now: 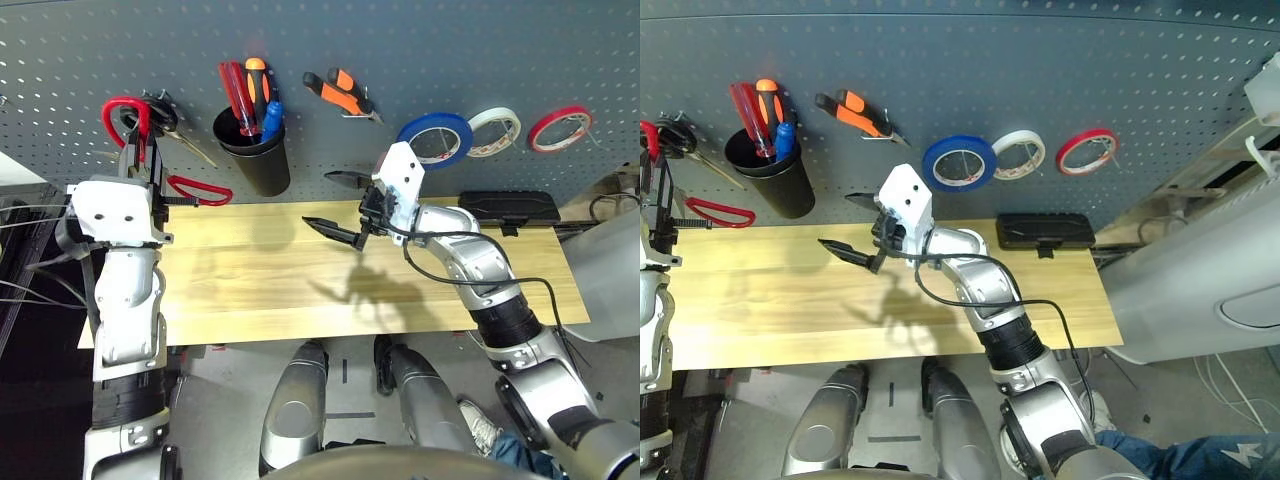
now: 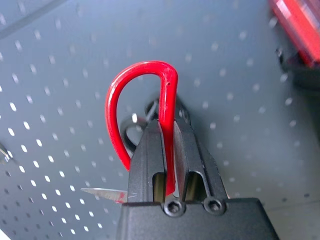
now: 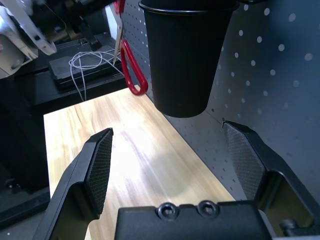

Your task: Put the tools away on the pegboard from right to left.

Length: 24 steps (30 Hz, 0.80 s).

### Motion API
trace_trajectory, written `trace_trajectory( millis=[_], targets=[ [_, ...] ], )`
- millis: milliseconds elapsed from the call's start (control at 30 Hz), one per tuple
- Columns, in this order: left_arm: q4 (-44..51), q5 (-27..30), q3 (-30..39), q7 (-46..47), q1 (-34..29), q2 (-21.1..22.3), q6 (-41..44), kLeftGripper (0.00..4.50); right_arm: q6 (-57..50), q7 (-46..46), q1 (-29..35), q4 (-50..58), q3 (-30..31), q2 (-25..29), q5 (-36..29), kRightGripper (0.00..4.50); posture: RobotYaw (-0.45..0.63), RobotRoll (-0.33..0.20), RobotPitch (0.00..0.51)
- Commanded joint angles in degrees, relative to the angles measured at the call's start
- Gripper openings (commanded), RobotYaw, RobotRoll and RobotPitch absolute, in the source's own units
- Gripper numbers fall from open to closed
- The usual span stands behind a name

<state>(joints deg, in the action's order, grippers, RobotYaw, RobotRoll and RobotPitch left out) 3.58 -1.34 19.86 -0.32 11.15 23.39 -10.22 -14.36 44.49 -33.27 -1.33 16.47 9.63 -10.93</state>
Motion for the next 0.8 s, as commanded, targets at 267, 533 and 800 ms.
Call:
trace_trajectory(
  millis=[267,533,800],
  targets=[
    [-6.8,0.9,-1.1,-1.1,0.9,-0.1,0.8,1.12,1.5,-2.7,1.0,-1.6,-0.9,-0.1,1.1,4.5,0.16,0.0,0.231],
    [-5.6,-2.9,-7.8,-3.8,-6.6,-1.6,-8.2,3.84,1.2,-11.0,5.9,-9.8,-6.2,-0.9,1.6,4.5,0.14,0.0,0.232],
    [-17.6,-0.5,-10.7,-6.2,-6.9,-5.2,2.8,4.49,-0.8,-24.1,5.0,-23.9,-15.1,-1.3,2.0,4.5,0.13,0.0,0.241]
  ],
)
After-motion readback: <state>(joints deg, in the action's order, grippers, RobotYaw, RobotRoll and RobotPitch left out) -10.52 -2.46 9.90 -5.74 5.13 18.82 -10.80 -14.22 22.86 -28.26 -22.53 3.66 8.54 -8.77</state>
